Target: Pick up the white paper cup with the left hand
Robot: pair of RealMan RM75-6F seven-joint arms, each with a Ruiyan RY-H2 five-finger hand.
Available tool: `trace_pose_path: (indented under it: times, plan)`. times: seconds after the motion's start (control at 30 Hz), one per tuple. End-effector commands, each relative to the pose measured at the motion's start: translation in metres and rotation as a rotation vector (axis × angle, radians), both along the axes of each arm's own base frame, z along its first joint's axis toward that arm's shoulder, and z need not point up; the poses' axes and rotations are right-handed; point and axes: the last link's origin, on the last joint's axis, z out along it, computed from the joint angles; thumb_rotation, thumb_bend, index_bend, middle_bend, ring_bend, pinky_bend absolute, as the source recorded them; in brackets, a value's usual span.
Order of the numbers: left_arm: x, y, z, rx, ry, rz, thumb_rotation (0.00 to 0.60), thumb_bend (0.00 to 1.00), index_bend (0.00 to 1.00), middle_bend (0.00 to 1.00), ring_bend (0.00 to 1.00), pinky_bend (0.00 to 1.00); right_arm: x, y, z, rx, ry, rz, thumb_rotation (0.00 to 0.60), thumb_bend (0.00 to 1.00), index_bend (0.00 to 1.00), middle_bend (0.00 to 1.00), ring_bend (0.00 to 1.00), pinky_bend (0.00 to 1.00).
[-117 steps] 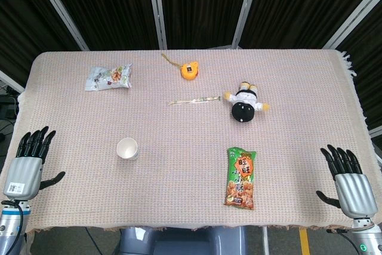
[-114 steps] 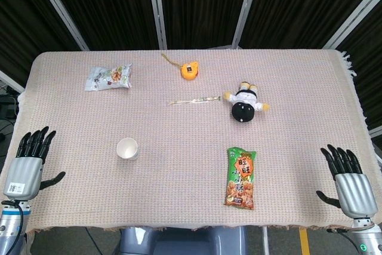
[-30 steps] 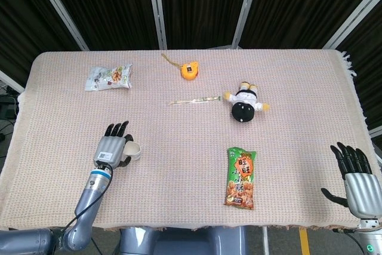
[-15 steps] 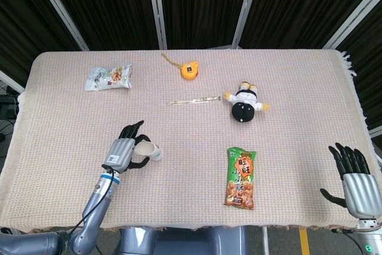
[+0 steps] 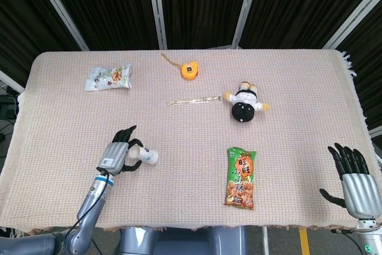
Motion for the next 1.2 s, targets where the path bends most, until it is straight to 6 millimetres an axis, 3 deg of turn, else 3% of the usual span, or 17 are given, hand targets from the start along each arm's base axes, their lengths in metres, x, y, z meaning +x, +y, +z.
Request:
trace_pose_path:
  times: [0.03, 0.17, 0.3, 0.53, 0.77, 1.2]
  plan:
    - [-0.009, 0.000, 0.005, -0.007, 0.027, 0.019, 0.600, 0.24, 0.31, 0.00, 0.00, 0.00, 0.000, 0.001, 0.000, -0.001, -0.001, 0.001, 0.600, 0.03, 0.00, 0.00, 0.00, 0.00]
    - [-0.013, 0.001, 0.011, -0.019, 0.060, 0.027, 0.600, 0.20, 0.12, 0.00, 0.00, 0.00, 0.000, 0.000, 0.000, -0.001, -0.001, 0.001, 0.600, 0.03, 0.00, 0.00, 0.00, 0.00]
    - [-0.013, 0.003, 0.014, -0.029, 0.075, 0.039, 0.600, 0.18, 0.08, 0.00, 0.00, 0.00, 0.001, 0.001, -0.001, 0.002, 0.001, 0.002, 0.600, 0.03, 0.00, 0.00, 0.00, 0.00]
    - [0.002, 0.007, 0.013, -0.018, 0.170, -0.017, 0.600, 0.18, 0.10, 0.00, 0.00, 0.00, 0.003, 0.003, -0.001, 0.002, 0.003, 0.012, 0.600, 0.03, 0.00, 0.00, 0.00, 0.00]
    - [0.025, 0.014, 0.005, 0.035, 0.331, -0.091, 0.600, 0.18, 0.19, 0.00, 0.00, 0.00, 0.003, 0.002, -0.002, 0.006, 0.006, 0.011, 0.600, 0.03, 0.00, 0.00, 0.00, 0.00]
    - [0.037, 0.011, -0.011, 0.003, 0.491, -0.090, 0.600, 0.18, 0.29, 0.00, 0.00, 0.00, 0.003, 0.002, -0.003, 0.009, 0.006, 0.013, 0.600, 0.03, 0.00, 0.00, 0.00, 0.00]
